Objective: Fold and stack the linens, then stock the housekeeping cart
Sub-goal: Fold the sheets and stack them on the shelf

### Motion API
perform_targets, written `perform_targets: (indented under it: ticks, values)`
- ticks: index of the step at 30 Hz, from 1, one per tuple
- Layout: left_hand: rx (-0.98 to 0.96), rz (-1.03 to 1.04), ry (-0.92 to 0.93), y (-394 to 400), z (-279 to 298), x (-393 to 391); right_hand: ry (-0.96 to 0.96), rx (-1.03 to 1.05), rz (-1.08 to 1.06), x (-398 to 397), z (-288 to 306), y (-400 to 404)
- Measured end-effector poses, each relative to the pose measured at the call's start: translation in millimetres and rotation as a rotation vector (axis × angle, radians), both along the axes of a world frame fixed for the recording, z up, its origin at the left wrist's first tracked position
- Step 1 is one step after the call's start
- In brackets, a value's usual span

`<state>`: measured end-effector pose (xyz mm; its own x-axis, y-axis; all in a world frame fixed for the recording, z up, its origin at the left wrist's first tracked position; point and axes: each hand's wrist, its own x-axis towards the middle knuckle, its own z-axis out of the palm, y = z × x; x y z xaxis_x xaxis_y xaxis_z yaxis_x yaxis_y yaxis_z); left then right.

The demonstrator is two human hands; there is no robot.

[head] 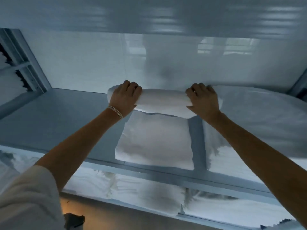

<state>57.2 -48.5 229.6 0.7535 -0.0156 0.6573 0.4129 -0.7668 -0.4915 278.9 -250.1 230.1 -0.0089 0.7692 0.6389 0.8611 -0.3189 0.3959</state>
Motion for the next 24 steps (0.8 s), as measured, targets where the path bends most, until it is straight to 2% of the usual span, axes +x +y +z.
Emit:
perform_targets:
  ticks: [3, 5, 7, 9, 13, 17, 20, 22, 24]
  values:
    - [0.027, -0.132, -0.054, 16, -77, 2, 0.118, -0.09, -0.063, -9, -82, -1]
    - [-0.01, -0.16, 0.08, 16, -147, -9, 0.246, -0.276, -0.101, -25, -151, -4]
    - [-0.146, -0.135, 0.303, 8, -203, -27, 0.315, -0.458, -0.112, -46, -201, -10]
    - [-0.292, -0.095, 0.41, 9, -231, -41, 0.363, -0.488, -0.142, -56, -224, -9]
    - [-0.456, 0.001, 0.566, 31, -221, -47, 0.418, -0.428, -0.159, -48, -221, -10]
    - [-0.306, -0.196, 0.337, 44, -189, -35, 0.258, -0.254, -0.037, -32, -200, -1]
    - [-0.26, -0.146, 0.217, 58, -156, -16, 0.25, -0.194, -0.128, -20, -168, 12]
    - [-0.249, -0.092, 0.228, 54, -170, -17, 0.244, -0.236, -0.168, -24, -173, 5]
    - [-0.265, -0.061, 0.368, 35, -214, -35, 0.249, -0.37, -0.156, -41, -207, -7]
